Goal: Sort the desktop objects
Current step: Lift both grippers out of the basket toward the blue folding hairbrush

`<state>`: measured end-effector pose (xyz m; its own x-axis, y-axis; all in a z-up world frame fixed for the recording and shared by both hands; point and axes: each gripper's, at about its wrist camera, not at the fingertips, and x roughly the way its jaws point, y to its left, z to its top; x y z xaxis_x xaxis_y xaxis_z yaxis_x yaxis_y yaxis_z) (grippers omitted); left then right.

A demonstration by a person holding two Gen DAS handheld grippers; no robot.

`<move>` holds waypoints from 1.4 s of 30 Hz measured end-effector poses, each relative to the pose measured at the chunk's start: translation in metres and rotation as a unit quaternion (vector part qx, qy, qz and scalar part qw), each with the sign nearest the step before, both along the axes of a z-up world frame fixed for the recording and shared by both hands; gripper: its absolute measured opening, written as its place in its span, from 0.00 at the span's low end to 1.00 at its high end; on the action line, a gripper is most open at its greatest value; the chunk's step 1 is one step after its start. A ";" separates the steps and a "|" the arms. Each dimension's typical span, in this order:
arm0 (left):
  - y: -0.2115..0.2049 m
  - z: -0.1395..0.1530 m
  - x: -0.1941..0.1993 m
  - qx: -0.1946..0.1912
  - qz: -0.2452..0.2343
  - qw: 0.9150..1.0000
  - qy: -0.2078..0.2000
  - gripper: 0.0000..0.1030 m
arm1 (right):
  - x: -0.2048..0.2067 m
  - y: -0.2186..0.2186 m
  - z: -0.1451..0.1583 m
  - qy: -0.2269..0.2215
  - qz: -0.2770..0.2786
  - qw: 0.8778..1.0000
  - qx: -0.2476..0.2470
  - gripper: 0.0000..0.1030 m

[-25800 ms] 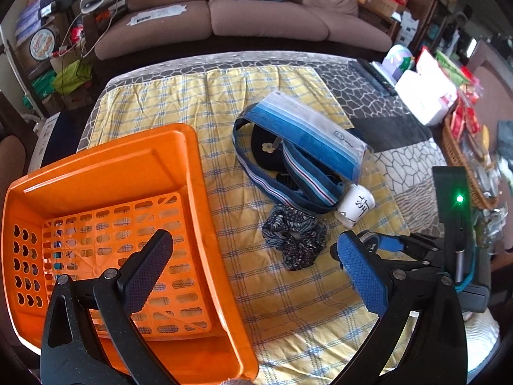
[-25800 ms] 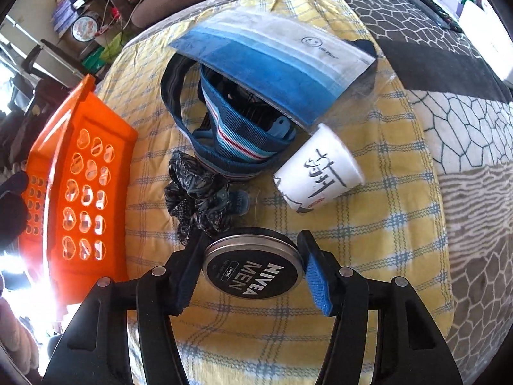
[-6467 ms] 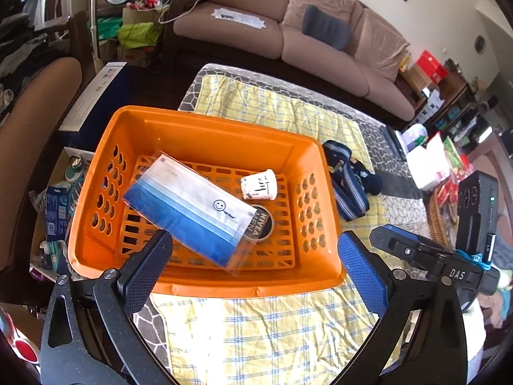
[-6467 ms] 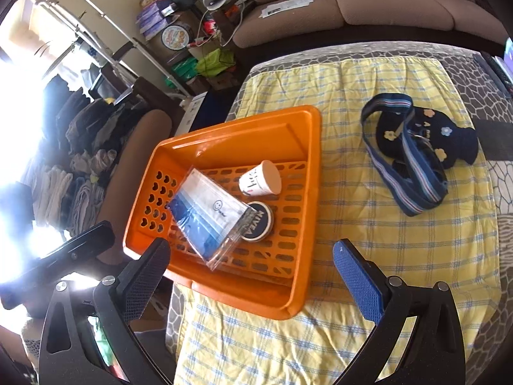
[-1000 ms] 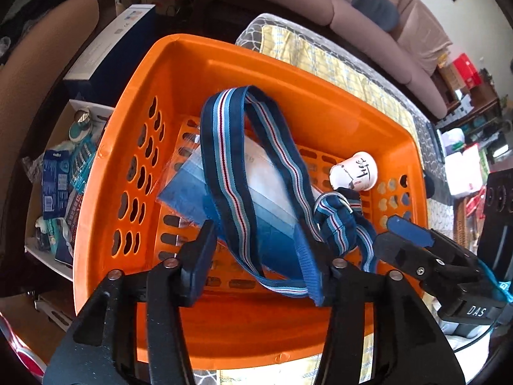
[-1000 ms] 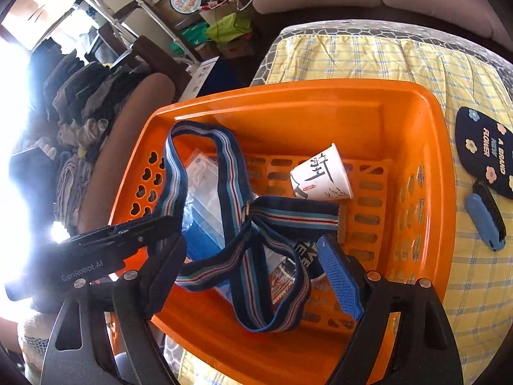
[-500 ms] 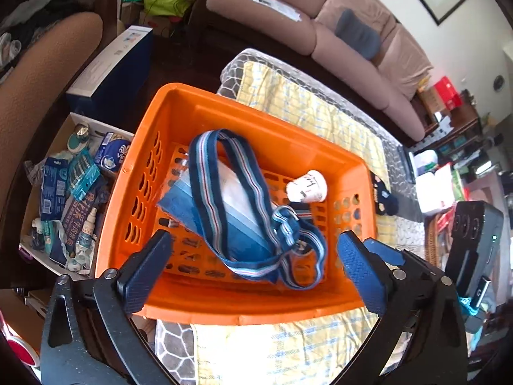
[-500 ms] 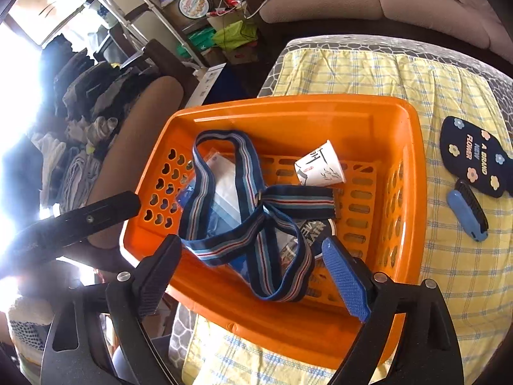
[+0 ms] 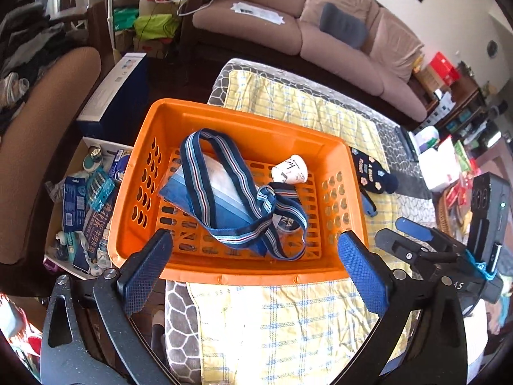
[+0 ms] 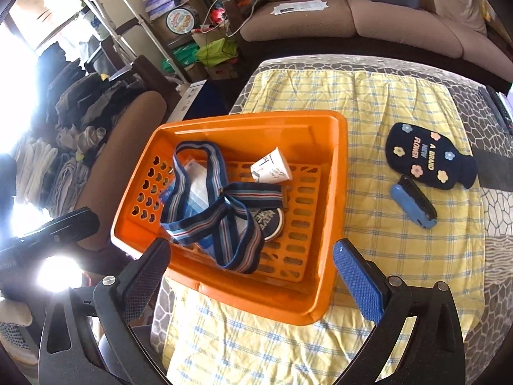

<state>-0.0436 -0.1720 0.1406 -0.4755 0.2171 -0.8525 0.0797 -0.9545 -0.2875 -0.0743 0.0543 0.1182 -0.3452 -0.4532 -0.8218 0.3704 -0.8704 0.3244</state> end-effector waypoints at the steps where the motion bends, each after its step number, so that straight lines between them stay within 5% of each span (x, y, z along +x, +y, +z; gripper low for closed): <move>1: 0.004 0.002 0.002 -0.005 -0.002 1.000 0.002 1.00 | 0.002 0.005 0.002 0.003 -0.003 1.000 0.000 1.00; 20: 0.121 0.011 0.009 -0.029 -0.070 0.997 0.022 1.00 | 0.030 0.102 0.032 0.054 -0.058 0.996 0.031 1.00; 37: 0.222 -0.024 -0.032 -0.081 -0.152 0.985 -0.001 1.00 | -0.003 0.188 -0.013 0.010 -0.098 0.995 0.019 1.00; 42: 0.242 -0.042 -0.053 -0.059 -0.154 0.986 -0.021 1.00 | -0.018 0.206 -0.040 -0.006 -0.108 0.994 0.034 1.00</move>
<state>-0.0967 0.0696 0.0991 -0.3653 0.2449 -0.8981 -0.2104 -0.9615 -0.1766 -0.0918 0.2606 0.0786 -0.4183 -0.3127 -0.8528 0.1692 -0.9493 0.2650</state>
